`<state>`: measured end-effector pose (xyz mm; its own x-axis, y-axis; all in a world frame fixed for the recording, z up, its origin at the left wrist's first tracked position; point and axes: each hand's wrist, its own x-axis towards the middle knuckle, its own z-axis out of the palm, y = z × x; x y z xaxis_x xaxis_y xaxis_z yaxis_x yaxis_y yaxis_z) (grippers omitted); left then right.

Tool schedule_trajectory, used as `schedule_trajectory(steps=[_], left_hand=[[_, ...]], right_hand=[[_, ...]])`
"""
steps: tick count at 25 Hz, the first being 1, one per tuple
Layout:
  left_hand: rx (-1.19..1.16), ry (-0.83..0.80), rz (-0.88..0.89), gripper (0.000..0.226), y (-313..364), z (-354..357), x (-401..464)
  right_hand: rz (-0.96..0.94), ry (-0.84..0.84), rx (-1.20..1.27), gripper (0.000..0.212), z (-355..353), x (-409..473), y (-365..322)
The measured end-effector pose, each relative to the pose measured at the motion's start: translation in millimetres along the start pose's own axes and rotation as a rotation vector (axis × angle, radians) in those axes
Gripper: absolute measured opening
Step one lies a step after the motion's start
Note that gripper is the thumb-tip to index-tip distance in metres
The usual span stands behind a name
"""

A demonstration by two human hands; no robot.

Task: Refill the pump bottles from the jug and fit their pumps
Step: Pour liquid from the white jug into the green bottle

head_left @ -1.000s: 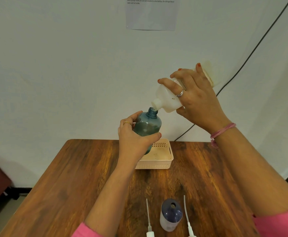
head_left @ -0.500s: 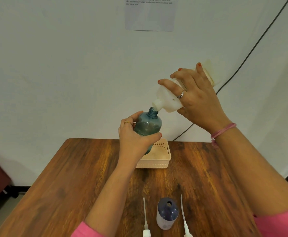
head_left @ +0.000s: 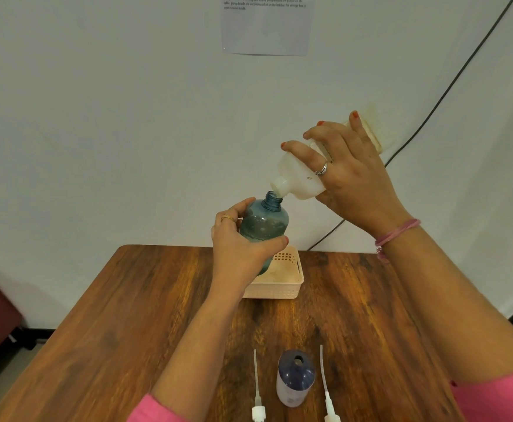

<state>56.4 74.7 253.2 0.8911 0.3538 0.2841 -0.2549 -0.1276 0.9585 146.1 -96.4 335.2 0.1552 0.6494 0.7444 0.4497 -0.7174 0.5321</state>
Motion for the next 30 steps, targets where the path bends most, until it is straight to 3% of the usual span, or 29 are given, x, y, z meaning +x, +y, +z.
schedule_trajectory(steps=[12, 22, 30], left_hand=[[0.022, 0.004, -0.028, 0.079, -5.5, 0.5, 0.1], [0.035, -0.019, -0.026, 0.078, -8.1, -4.3, 4.3], [0.045, -0.02, -0.014, 0.073, -9.1, -13.2, 8.1]], right_hand=[[0.103, -0.053, 0.04, 0.084, 3.5, -10.1, -11.0], [-0.012, 0.037, -0.044, 0.061, 16.0, -5.5, -5.1], [-0.068, 0.061, -0.078, 0.059, 20.1, 2.6, -8.4]])
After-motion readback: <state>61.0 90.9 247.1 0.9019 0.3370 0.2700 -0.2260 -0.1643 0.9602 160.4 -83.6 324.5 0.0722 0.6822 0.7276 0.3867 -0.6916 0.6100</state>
